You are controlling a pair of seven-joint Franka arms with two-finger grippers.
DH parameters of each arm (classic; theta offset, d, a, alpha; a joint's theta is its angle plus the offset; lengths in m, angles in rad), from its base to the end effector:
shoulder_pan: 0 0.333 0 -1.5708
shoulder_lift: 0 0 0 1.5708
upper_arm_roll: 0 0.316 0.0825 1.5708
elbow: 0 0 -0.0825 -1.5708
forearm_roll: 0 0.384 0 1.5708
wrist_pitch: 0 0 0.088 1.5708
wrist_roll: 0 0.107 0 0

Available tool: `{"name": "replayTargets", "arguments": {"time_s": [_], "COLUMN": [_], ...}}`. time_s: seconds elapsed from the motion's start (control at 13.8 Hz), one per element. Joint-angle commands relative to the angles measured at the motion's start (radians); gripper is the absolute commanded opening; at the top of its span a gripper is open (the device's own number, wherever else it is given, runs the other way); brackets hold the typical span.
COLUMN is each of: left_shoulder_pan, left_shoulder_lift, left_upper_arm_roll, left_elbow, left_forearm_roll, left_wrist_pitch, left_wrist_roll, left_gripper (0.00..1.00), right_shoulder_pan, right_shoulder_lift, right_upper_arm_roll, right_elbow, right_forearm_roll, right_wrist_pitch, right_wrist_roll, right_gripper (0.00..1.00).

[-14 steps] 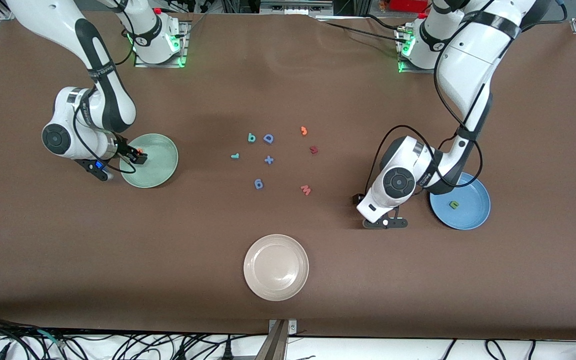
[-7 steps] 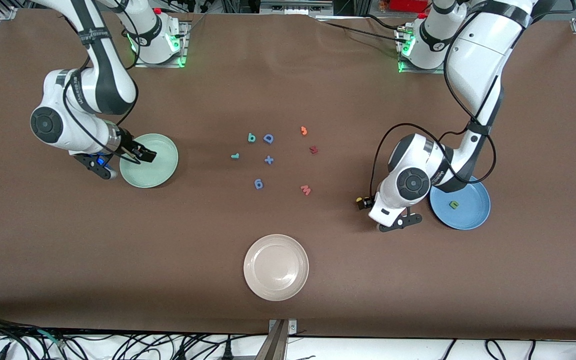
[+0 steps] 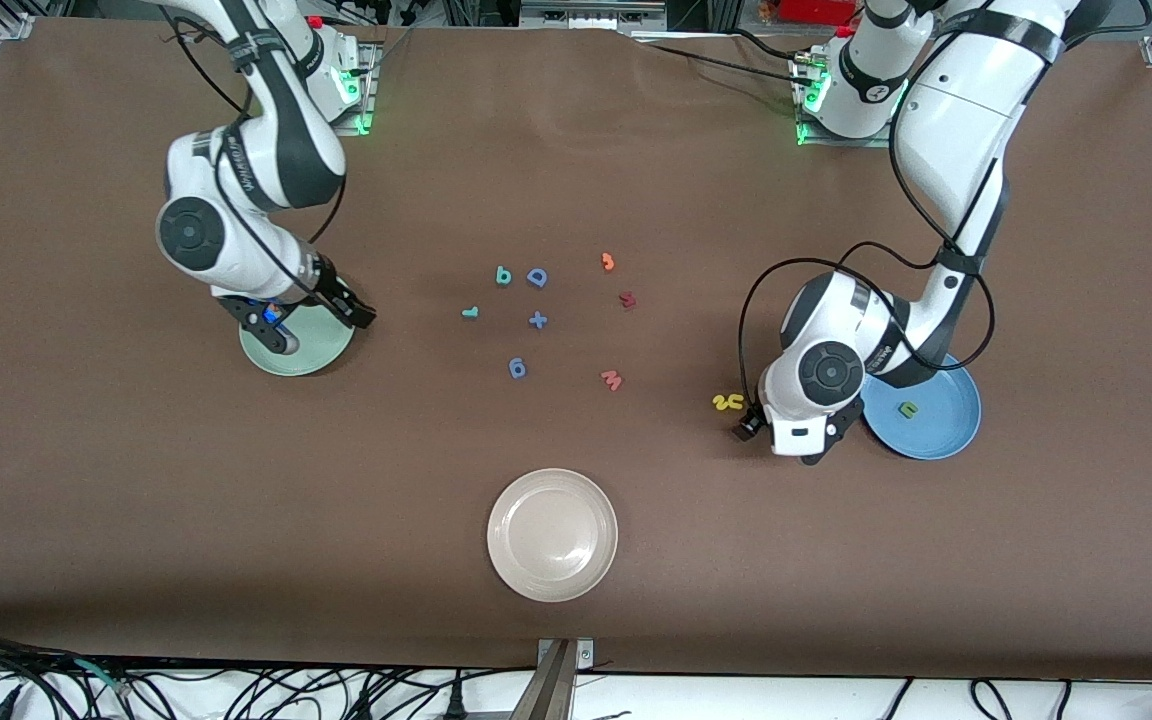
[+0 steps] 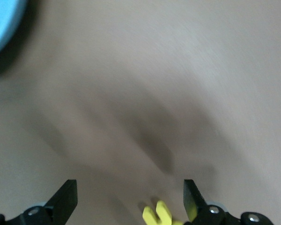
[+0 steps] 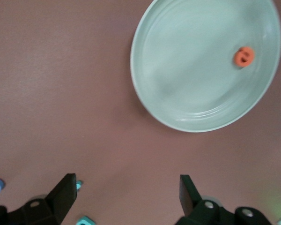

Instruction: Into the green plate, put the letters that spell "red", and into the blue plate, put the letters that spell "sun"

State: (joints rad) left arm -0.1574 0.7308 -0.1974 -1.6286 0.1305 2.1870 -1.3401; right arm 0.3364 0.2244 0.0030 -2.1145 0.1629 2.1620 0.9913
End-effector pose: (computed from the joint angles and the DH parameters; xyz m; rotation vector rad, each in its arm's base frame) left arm 0.6361 -0.2158 0.1859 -2.7116 -1.3779 0.1966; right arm 0.5188 0.1900 0.2948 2.8953 -1.1478 -0.3401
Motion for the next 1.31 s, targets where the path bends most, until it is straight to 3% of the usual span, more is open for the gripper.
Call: {"name": "replayTargets", "arguments": {"time_s": [0.0, 0.51, 0.65, 0.8, 1.02, 1.16, 1.23], "left_shoulder_pan": [0.003, -0.033, -0.043, -0.042, -0.033, -0.033, -0.031], "left_shoulder_lift": [0.012, 0.021, 0.024, 0.033, 0.044, 0.041, 0.041], "left_upper_arm_roll": [0.001, -0.008, -0.008, -0.008, -0.008, -0.008, -0.008], "left_elbow": [-0.004, -0.004, -0.008, -0.008, -0.007, -0.007, -0.007], "left_forearm_roll": [-0.029, -0.034, -0.034, -0.034, -0.054, -0.080, -0.080], "left_wrist_pitch": [0.071, 0.076, 0.076, 0.077, 0.082, 0.082, 0.082], "left_wrist_roll": [-0.150, -0.310, -0.327, -0.333, -0.332, -0.323, -0.323], "left_gripper": [1.00, 0.99, 0.80, 0.77, 0.71, 0.61, 0.54], "right_shoulder_pan": [0.035, 0.176, 0.202, 0.213, 0.219, 0.219, 0.219], "right_shoulder_lift": [0.053, 0.190, 0.228, 0.251, 0.262, 0.274, 0.279], "right_upper_arm_roll": [0.038, 0.040, 0.040, 0.040, 0.040, 0.040, 0.040], "right_elbow": [0.002, -0.001, 0.001, 0.002, 0.004, 0.004, 0.004], "right_forearm_roll": [0.014, 0.012, 0.012, 0.012, 0.012, 0.012, 0.012], "right_wrist_pitch": [0.090, 0.327, 0.380, 0.416, 0.429, 0.446, 0.447], "right_wrist_roll": [0.113, 0.345, 0.386, 0.398, 0.414, 0.428, 0.429], "right_gripper": [0.97, 0.97, 0.96, 0.92, 0.75, 0.65, 0.64]}}
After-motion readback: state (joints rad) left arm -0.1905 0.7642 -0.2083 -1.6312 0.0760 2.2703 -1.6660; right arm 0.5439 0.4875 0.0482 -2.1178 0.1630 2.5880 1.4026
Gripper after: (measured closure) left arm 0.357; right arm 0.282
